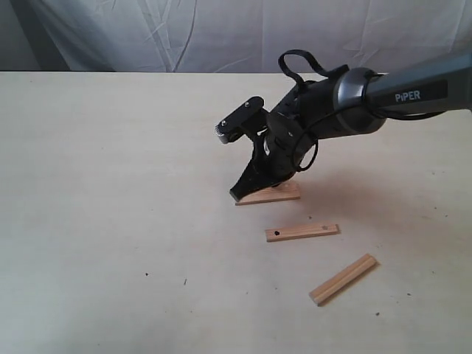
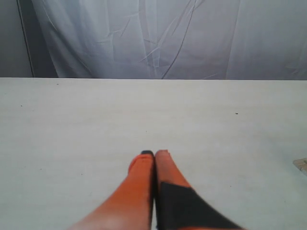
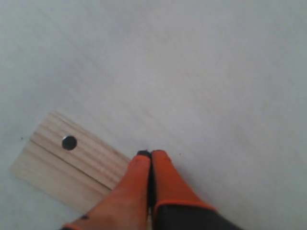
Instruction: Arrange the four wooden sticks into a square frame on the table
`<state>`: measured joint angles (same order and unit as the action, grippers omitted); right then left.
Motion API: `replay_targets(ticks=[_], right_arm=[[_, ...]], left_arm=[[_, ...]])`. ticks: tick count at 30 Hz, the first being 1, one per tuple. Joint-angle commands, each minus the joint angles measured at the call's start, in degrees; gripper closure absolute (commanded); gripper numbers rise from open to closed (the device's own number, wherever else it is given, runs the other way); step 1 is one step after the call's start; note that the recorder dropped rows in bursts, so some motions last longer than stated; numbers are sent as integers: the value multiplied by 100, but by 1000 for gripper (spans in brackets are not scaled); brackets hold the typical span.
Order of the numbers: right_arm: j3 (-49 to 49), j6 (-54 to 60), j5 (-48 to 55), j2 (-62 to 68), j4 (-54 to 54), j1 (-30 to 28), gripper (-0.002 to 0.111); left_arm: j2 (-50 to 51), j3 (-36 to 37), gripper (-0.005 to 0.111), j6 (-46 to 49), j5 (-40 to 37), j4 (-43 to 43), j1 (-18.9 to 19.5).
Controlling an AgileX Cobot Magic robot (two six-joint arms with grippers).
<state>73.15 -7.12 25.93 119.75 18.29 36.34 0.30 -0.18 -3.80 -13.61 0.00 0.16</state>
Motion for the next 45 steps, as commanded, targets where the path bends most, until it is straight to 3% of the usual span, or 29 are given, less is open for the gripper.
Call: replay_targets(ticks=[1,12,24,38,45], right_arm=[[33,-213,133,-78,-63,-31,108],[33,-213,632,16,-606,-31,108],[33,105,1841,3,-855,-31,108],[33,384,1919,-891,-1481,-37,108],[33,554,1855,-1011,-1931,-477,108]], left_arm=[[-30,18,107,-10,32,0,30],[-30,18,107,-10,32,0,30],[-30,18,107,-10,32,0,30],[-30,18,107,-10,32,0,30],[-30,18,107,-10,32,0,30]])
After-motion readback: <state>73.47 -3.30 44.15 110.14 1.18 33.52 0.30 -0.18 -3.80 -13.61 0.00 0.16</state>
